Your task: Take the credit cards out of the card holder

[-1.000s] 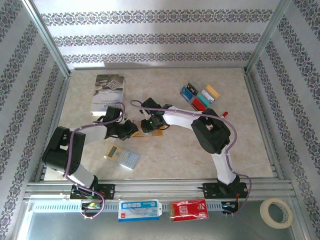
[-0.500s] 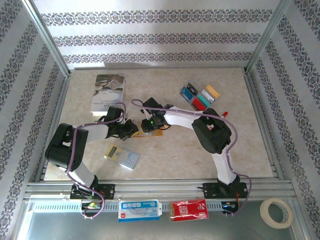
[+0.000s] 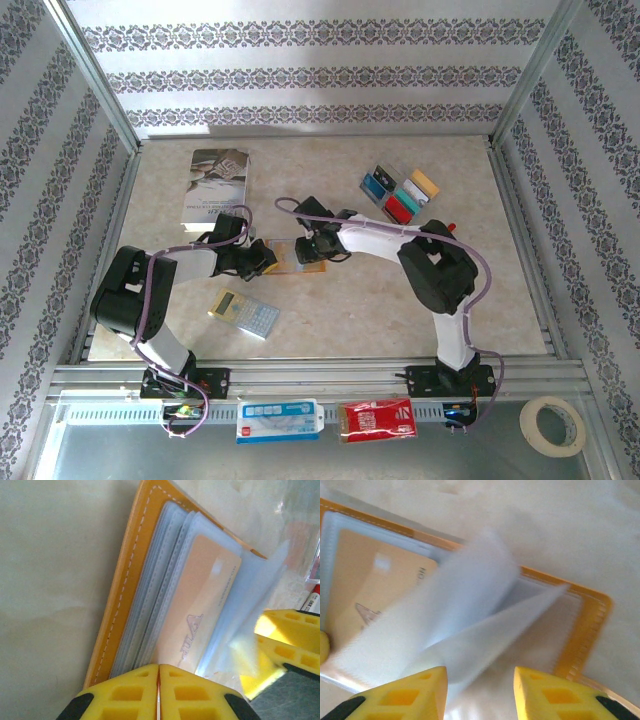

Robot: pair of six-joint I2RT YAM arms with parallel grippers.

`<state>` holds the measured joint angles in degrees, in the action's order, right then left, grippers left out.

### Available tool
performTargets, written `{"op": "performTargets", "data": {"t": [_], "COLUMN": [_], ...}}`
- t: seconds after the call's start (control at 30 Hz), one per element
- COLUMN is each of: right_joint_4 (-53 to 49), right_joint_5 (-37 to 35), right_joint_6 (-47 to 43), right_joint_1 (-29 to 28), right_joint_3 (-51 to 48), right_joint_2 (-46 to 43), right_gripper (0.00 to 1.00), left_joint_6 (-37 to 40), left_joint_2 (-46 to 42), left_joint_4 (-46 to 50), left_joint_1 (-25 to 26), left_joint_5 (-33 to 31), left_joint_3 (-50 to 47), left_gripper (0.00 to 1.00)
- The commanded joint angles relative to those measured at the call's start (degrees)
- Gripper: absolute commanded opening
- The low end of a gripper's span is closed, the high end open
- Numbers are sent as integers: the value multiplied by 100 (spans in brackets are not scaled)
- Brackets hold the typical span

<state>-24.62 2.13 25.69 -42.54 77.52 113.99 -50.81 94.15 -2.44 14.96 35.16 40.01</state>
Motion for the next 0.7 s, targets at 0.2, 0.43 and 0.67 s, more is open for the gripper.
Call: {"op": "performTargets", "data": {"t": [0.2, 0.43, 0.67], "right_joint_4": [447, 845, 663], "right_joint_5": [-682, -509, -112], "right_joint_6": [506, 605, 395], "right_joint_1": [143, 254, 106], "right_joint_3": [-600, -922, -567], "right_joint_2": [-946, -1291, -957], "right_gripper": [43, 44, 45], "left_joint_6": [247, 373, 448], "left_joint_2": [13, -29, 172], "left_joint_4": [247, 370, 374], "left_joint_1": [59, 58, 59], "left_joint_5": [83, 185, 143], "left_joint_3": [170, 405, 395], "left_gripper": [14, 18, 18]}}
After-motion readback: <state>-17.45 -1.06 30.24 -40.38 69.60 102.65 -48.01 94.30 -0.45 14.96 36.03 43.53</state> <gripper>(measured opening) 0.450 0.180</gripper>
